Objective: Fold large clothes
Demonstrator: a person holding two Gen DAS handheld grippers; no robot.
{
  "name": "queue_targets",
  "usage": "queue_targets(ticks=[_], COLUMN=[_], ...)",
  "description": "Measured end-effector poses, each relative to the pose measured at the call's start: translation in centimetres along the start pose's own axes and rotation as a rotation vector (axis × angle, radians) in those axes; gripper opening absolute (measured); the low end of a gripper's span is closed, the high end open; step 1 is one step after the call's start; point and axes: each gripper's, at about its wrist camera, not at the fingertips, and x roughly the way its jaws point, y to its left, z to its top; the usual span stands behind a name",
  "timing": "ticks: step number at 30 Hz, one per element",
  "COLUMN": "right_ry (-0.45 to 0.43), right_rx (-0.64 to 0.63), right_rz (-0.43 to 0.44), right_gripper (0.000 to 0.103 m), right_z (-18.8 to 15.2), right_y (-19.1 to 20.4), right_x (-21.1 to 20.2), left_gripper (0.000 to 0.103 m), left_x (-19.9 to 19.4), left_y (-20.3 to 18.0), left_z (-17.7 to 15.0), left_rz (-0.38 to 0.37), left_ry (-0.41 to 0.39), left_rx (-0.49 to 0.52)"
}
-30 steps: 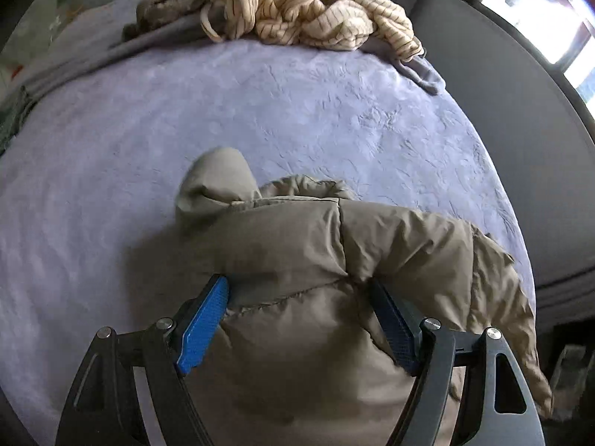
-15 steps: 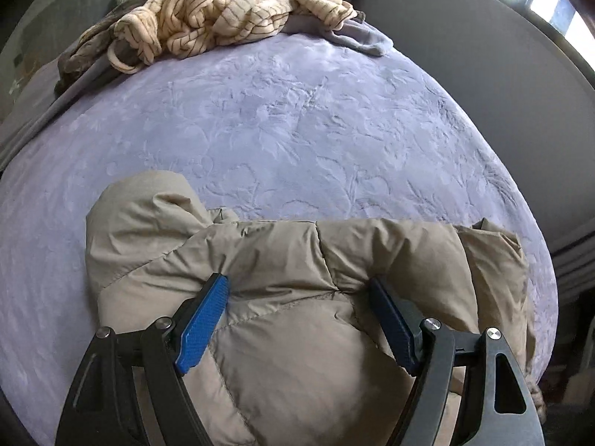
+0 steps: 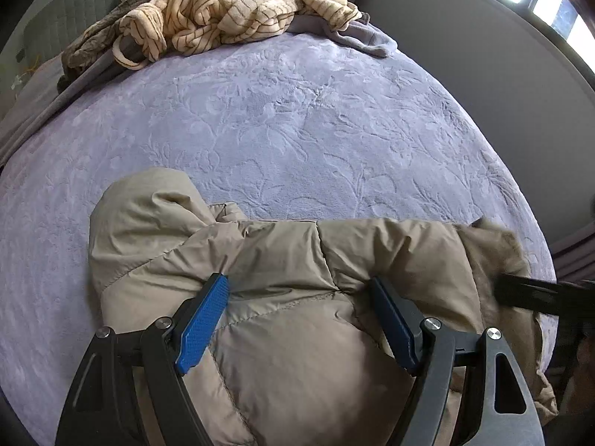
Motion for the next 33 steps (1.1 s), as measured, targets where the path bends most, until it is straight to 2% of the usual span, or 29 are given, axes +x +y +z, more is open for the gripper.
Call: queue_targets(ticks=[2, 5, 8, 11, 14, 18, 20, 22, 23, 25, 28, 31, 33], right_ry=[0.009, 0.006, 0.011, 0.015, 0.027, 0.027, 0.034, 0.056, 0.068, 0.089, 0.086, 0.088, 0.113], right_rx=[-0.005, -0.027, 0.000, 0.049, 0.012, 0.031, 0.041, 0.029, 0.014, -0.048, -0.155, -0.306, -0.399], right_rz=[-0.049, -0.112, -0.109, -0.069, -0.089, -0.068, -0.061, -0.063, -0.070, -0.099, -0.111, -0.100, -0.128], right_gripper=[0.018, 0.016, 0.013, 0.014, 0.014, 0.014, 0.014, 0.019, 0.024, 0.032, 0.034, 0.035, 0.041], right_z=[0.0, -2.0, -3.5, -3.2, -2.7, -2.4, -2.5, -2.4, -2.6, -3.0, -4.1, -6.4, -8.2], right_y=[-0.3, -1.4, -3.4, -4.2, -3.8, -3.9, -4.1, -3.6, -3.3, -2.2, -0.5, 1.8, 2.8], right_x=[0.8, 0.8, 1.5, 2.1, 2.4, 2.7, 2.5, 1.8, 1.3, -0.3, -2.9, -5.2, -5.2], left_gripper=[0.078, 0.078, 0.079, 0.078, 0.078, 0.078, 0.079, 0.091, 0.091, 0.091, 0.091, 0.091, 0.091], left_x=[-0.1, -0.3, 0.1, -0.8, -4.1, -8.2, -8.6, -8.5, -8.4, -8.3, -8.5, -8.6, -8.6], left_y=[-0.5, -2.4, -3.6, -3.0, -1.4, 0.2, -0.1, -0.6, -0.5, 0.1, 0.9, 0.9, 0.8], left_z=[-0.1, -1.0, -1.8, -1.4, -2.1, -6.4, -8.8, -11.8, -12.5, -13.6, -13.9, -14.0, -14.1], left_rz=[-0.002, 0.002, 0.027, 0.015, -0.034, -0.112, -0.094, -0.025, -0.022, -0.028, -0.038, -0.025, -0.017], left_ry=[-0.003, -0.022, -0.022, 0.003, 0.007, 0.067, 0.111, 0.141, 0.148, 0.168, 0.181, 0.186, 0.190], left_rx=[0.010, 0.079, 0.134, 0.105, 0.053, 0.030, 0.054, 0.091, 0.081, -0.003, -0.100, -0.107, -0.115])
